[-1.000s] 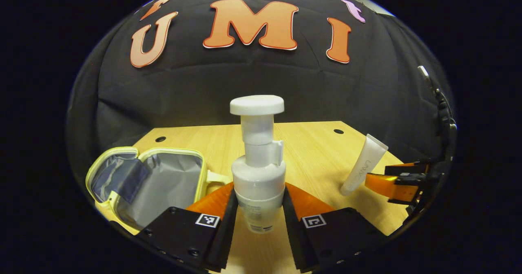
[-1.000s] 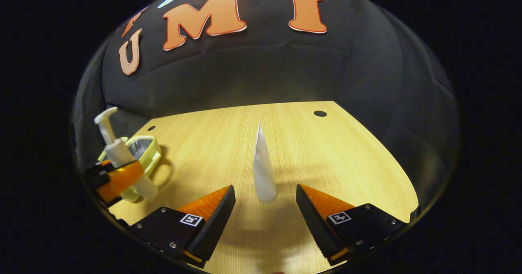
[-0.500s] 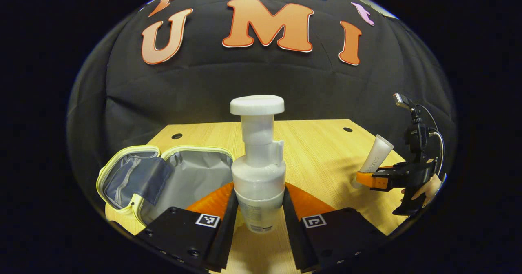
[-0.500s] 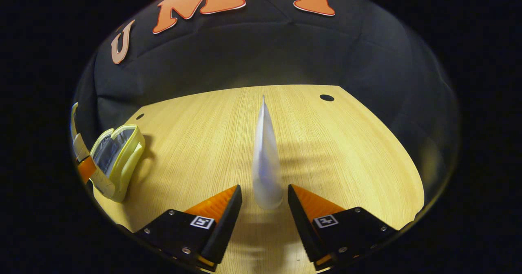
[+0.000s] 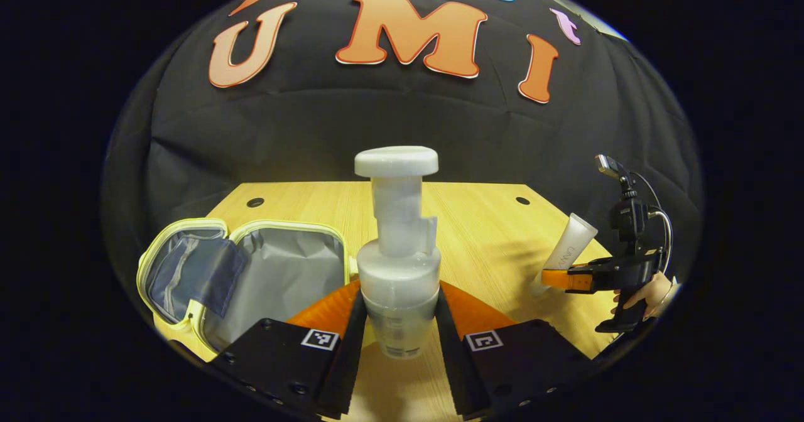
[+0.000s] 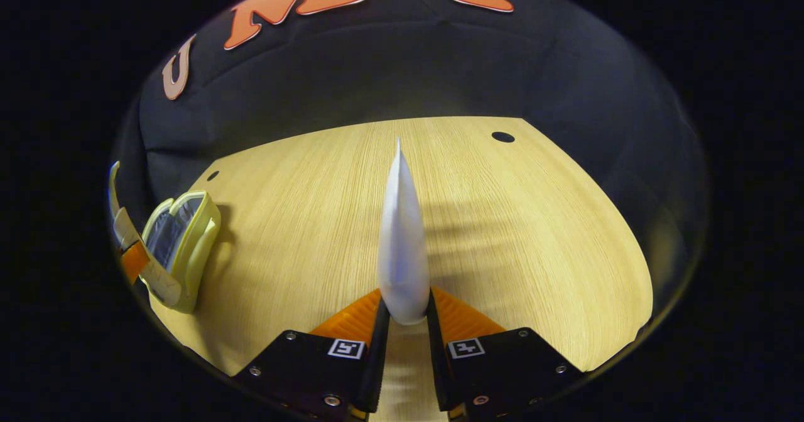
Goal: First open the suitcase, pack the skin care products into it, and then close the suitcase.
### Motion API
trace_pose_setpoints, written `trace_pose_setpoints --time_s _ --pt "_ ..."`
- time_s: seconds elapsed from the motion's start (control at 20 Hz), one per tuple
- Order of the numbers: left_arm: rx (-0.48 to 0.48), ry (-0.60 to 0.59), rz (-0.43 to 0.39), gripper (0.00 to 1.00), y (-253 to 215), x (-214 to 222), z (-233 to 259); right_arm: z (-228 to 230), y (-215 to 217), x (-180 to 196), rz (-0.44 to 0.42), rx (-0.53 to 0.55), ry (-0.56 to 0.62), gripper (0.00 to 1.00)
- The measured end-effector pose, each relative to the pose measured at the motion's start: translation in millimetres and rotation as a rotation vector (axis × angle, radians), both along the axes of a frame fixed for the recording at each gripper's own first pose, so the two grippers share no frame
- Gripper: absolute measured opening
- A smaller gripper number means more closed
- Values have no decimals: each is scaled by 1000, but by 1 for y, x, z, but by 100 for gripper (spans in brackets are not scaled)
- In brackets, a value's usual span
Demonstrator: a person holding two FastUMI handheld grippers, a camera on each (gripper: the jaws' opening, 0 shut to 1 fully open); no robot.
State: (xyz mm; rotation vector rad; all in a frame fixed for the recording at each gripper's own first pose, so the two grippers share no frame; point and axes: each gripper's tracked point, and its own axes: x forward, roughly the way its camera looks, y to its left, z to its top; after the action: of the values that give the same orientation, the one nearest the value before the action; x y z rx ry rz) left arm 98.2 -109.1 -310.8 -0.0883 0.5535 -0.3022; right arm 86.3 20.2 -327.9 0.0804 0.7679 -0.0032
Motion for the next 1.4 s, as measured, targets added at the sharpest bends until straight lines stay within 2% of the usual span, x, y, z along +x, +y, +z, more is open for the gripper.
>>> trace_pose_setpoints --time_s 0.15,0.25,0.55,0.65,0.7,0.75,0.85,1.1,1.4 --pt "5 25 -61 59 15 7 15 18 7 -4 32 7 -14 34" --pt "40 60 -98 59 35 10 20 29 10 -7 49 11 -6 34" --pt "127 237 -126 59 125 16 12 58 32 -20 79 21 2 34" --pt "114 333 -103 59 148 18 0 64 40 -24 78 40 10 34" --pt "94 381 -93 59 156 16 -6 67 44 -27 73 48 15 29" --pt "71 438 -90 59 163 15 -14 68 47 -31 69 55 18 34" --pt "60 539 -91 59 175 11 -38 74 50 -39 53 59 23 34" --pt "151 654 -156 59 194 24 -91 77 52 -60 7 72 42 34" --pt "167 763 -190 59 197 50 -150 74 47 -80 -53 85 74 34"
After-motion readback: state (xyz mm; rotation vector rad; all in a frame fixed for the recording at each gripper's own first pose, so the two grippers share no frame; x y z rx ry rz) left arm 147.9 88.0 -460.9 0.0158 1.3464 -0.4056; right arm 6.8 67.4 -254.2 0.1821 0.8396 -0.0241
